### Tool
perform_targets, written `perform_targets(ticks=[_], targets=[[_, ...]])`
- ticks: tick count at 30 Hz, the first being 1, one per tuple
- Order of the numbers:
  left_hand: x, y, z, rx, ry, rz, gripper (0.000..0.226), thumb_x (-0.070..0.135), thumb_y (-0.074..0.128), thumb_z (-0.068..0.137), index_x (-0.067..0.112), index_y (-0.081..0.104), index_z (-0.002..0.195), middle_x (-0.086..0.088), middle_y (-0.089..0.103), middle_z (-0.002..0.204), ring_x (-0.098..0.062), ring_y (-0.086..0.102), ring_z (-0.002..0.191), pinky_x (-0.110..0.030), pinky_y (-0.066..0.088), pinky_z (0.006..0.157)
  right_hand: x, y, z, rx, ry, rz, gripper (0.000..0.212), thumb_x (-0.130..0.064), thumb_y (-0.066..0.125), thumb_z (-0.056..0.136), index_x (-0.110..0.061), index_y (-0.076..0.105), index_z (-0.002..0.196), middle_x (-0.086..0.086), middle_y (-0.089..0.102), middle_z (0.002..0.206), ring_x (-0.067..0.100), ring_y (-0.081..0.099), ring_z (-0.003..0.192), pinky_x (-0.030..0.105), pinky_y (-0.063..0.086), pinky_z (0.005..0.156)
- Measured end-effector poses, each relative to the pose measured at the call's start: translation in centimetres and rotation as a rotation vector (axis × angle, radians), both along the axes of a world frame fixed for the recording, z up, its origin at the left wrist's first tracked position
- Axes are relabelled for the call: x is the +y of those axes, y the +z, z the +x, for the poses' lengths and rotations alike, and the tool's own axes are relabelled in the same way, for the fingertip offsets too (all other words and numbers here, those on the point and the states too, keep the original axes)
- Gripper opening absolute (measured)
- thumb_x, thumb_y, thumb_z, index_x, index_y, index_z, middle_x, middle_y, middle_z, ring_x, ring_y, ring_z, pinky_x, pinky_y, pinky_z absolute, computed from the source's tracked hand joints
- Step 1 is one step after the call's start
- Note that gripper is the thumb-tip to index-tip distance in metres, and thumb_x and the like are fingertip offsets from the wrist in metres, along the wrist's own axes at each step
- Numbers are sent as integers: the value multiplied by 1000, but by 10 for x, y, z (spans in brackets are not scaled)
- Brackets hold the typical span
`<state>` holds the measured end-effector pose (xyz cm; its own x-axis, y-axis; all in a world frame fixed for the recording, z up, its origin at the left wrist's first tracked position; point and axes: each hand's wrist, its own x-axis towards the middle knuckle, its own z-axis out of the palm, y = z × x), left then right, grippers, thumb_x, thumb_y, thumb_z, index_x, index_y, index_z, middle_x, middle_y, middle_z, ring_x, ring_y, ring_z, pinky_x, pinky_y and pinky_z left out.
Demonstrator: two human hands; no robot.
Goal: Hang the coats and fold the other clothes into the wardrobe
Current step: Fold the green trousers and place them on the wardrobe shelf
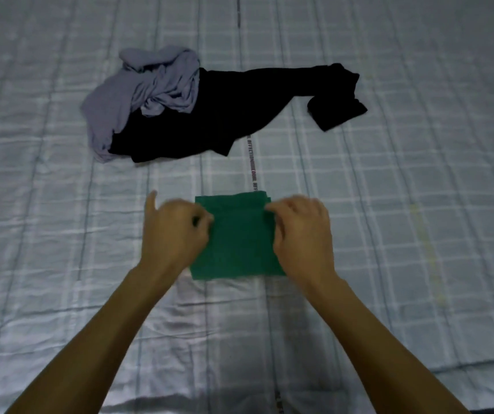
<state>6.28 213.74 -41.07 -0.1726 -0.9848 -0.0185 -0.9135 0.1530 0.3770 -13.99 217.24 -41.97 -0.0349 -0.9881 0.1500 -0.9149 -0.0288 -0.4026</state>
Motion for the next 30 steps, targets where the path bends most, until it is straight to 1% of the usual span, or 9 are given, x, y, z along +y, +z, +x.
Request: perform_targets(ticks=[2,5,8,11,13,16,19,23,30], targets=[[-14,-2,2,93,97,-111,16,17,63,87,12,71,100,-8,70,103,-25,62,99,-49,20,112,-16,-3,7,-88,-44,-87,38,3,55,80,-10,63,115,11,62,111,29,54,107,48,39,99],[-8,-31,-1,8,-56,2,38,19,63,85,8,61,121,-14,64,117,-31,56,110,-50,31,105,-12,-34,18,-49,82,107,45,-7,57,84,-8,53,129,17,54,127,37,47,121,52,39,99],[17,-79,-9,-130,-238,186,70,39,61,83,11,36,143,-19,42,143,-35,38,131,-48,31,107,2,-71,22,186,269,475,75,-32,58,87,-16,19,149,17,14,156,35,3,145,52,6,117],[38,-126,-19,-268,-320,277,105,58,66,73,17,10,151,-21,13,155,-36,15,143,-54,15,113,3,-101,21,347,326,538,92,-41,63,80,-17,8,150,15,-6,158,33,-15,144,49,-12,114],[40,-143,-27,-305,-335,177,113,63,73,60,15,21,148,-23,25,151,-38,26,139,-60,20,108,0,-117,20,409,311,485,97,-44,67,75,-14,12,149,18,-4,157,36,-13,143,50,-14,113],[25,-158,-30,-284,-359,58,105,63,71,63,13,28,145,-20,35,148,-37,35,136,-61,17,106,-10,-134,11,441,290,410,108,-64,62,70,-11,14,150,21,8,156,37,2,144,52,-9,115],[11,-164,-30,-272,-389,12,100,50,80,61,13,35,143,-18,41,145,-38,41,131,-63,19,105,-22,-141,-4,471,320,377,103,-74,51,68,-12,27,147,22,26,151,39,25,140,60,9,113],[14,-169,-34,-241,-384,6,100,22,89,45,9,48,135,-15,52,136,-41,50,123,-66,30,99,-22,-146,-9,482,340,279,91,-41,81,60,-9,46,138,25,44,140,40,43,129,62,25,106],[1,-142,-33,-185,-342,-25,80,-3,87,40,10,66,116,-17,68,113,-46,65,94,-59,54,75,-29,-134,1,484,335,174,65,-10,83,63,1,59,122,30,58,121,41,60,109,53,49,92]])
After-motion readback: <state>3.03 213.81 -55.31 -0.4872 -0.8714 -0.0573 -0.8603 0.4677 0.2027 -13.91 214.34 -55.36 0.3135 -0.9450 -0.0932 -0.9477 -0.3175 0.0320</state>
